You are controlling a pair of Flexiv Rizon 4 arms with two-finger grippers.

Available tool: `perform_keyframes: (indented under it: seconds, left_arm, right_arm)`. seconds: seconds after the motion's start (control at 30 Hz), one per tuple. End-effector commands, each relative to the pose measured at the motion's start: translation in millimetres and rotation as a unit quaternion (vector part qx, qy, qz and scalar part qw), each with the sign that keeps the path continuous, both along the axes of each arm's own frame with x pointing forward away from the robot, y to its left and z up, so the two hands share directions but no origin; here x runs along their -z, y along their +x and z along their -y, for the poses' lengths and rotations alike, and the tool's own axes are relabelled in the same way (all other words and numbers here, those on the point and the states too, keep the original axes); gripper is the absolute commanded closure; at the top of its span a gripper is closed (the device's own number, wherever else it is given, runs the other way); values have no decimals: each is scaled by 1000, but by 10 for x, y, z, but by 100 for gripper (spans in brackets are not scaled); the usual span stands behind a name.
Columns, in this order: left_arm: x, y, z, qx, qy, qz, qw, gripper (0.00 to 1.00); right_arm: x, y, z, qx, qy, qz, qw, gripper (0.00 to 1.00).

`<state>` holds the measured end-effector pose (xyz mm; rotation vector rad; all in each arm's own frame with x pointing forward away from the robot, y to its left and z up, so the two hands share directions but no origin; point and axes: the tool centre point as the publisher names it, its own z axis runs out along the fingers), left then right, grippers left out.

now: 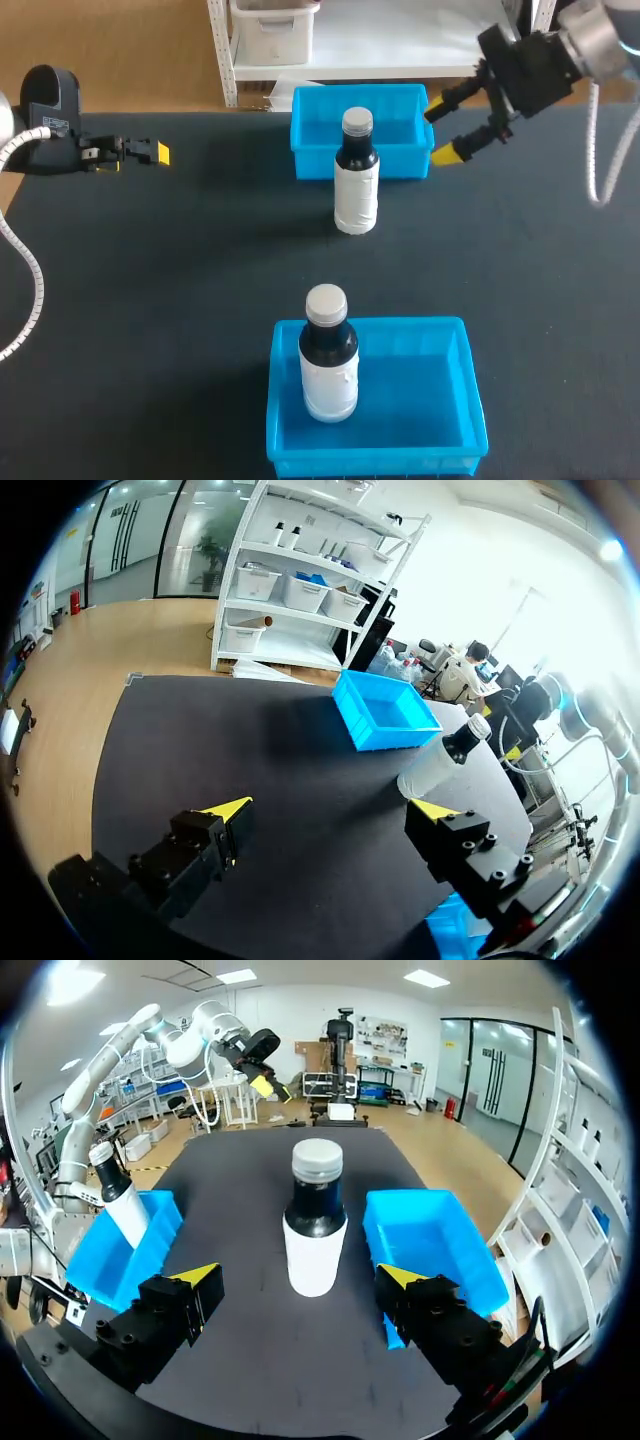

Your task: Pick up the bottle, and place it in the far bin if it is heavy, or in the near bin if it is light.

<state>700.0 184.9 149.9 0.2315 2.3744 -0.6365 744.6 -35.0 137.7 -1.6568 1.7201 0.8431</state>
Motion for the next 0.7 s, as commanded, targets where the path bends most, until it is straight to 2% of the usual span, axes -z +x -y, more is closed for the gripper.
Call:
perform_keyframes:
  seconds: [0.03, 0.43, 0.7]
  left_arm:
    - [0, 0, 0, 0, 0, 0, 1000, 0]
    - [0, 0, 0, 0, 0, 0, 1000, 0]
    - [0, 0, 0, 0, 0, 0, 1000, 0]
  right_arm:
    - [71, 258, -270, -30, 3, -18, 999, 0]
    - [164, 156, -666, -40, 25, -29, 998, 0]
    - [180, 162, -879, -39, 39, -37, 998, 0]
